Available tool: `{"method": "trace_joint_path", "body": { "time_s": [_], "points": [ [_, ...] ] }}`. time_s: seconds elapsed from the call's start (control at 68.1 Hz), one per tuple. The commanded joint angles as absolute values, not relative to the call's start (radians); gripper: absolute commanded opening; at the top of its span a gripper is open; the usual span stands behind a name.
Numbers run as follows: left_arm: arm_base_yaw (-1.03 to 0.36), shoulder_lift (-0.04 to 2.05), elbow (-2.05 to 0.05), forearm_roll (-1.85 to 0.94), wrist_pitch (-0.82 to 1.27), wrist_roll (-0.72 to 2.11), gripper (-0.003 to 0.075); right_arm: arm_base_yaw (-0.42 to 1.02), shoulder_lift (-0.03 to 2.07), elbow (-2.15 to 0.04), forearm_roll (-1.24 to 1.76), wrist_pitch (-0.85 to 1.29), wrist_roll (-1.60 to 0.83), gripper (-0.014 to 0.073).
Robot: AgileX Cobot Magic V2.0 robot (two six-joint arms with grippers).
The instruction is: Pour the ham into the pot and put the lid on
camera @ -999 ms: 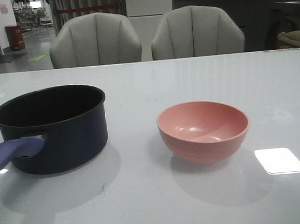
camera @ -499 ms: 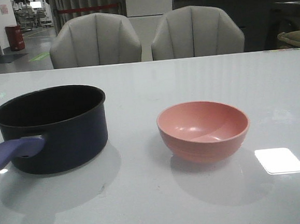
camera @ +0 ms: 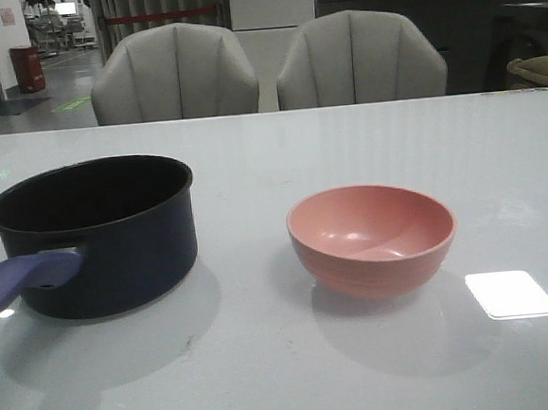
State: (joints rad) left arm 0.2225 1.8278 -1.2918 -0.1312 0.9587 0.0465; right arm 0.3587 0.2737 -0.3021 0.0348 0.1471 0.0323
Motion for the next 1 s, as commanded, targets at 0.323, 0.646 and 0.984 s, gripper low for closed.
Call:
{"method": "trace_joint_path", "body": {
  "time_s": [0.323,0.646,0.984],
  "points": [
    [0.011,1.626,-1.537,-0.228,1.048,0.138,0.0386,0.359,0.28,-0.328,0.033,0.074,0.022,0.0146],
    [-0.246,1.691,-1.576,-0.208,1.055,0.144,0.0386,0.359,0.28,-0.328,0.033,0.074,0.022,0.0146],
    [-0.293,1.801,-1.657,-0.219,1.078,0.144,0.0386,0.359,0.28,-0.328,0.033,0.074,0.022,0.0146]
  ]
}}
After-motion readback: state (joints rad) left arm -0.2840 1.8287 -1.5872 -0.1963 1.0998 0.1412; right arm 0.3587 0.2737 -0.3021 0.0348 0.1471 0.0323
